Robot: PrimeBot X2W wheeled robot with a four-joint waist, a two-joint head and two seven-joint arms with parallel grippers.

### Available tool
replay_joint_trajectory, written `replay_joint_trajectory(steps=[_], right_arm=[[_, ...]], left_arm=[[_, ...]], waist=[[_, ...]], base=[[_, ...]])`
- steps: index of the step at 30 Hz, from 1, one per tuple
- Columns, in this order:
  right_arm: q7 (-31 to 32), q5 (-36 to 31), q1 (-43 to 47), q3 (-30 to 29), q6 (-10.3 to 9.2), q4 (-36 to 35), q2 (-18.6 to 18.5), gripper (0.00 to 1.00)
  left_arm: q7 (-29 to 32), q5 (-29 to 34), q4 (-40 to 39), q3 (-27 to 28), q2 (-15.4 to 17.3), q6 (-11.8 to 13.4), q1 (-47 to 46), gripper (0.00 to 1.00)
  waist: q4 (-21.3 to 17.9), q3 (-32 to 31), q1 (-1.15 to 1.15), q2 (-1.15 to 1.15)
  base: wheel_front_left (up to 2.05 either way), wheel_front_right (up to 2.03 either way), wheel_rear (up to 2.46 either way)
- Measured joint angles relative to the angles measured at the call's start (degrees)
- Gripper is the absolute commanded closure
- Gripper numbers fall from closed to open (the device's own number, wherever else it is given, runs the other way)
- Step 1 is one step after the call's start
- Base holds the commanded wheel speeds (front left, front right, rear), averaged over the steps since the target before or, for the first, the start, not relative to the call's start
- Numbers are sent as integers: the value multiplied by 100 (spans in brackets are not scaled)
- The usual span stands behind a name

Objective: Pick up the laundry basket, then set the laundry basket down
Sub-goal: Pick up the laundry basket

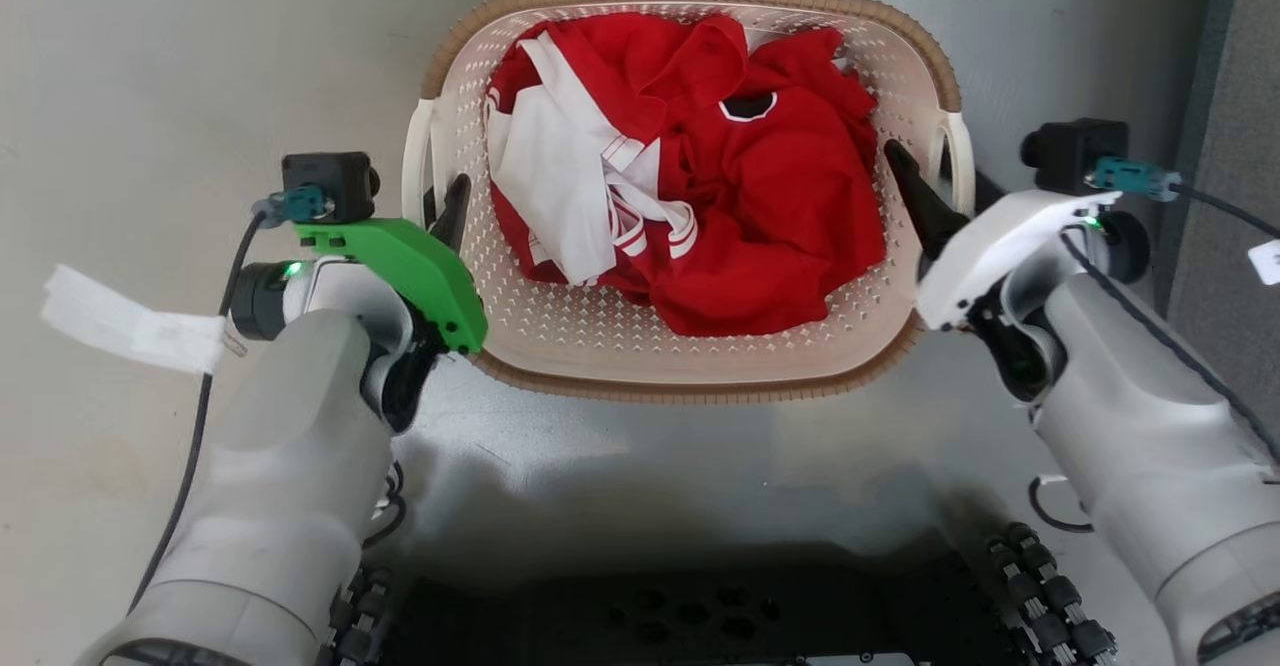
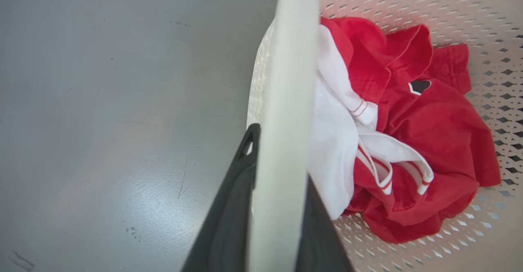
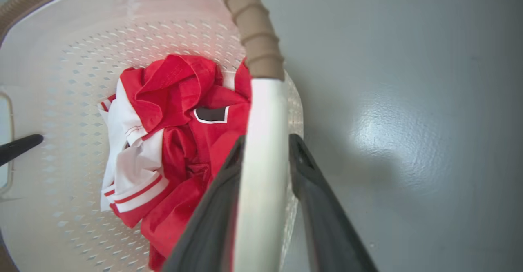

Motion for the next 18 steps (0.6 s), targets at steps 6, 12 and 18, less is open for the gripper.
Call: replay_joint_trajectory(steps=[6,12,18], right_arm=[[-135,120,-82,103,-53,141,93,100],[-180,318,-88,232,-52,312,124,100],[-185,488,-87,380,-52,528,180,100]], left_arm=[[-7,-54,258,-109,-41,-1,-54,100],[-9,-223,454,-238,-60,-2,-53,100],[55,-344,606,-379,-66,-4,-46,100]], waist=[[-22,-99,0,0],[-55,-331,0,0],[-87,-689,0,0]], base=[[0,0,0],[0,0,0],[0,0,0]])
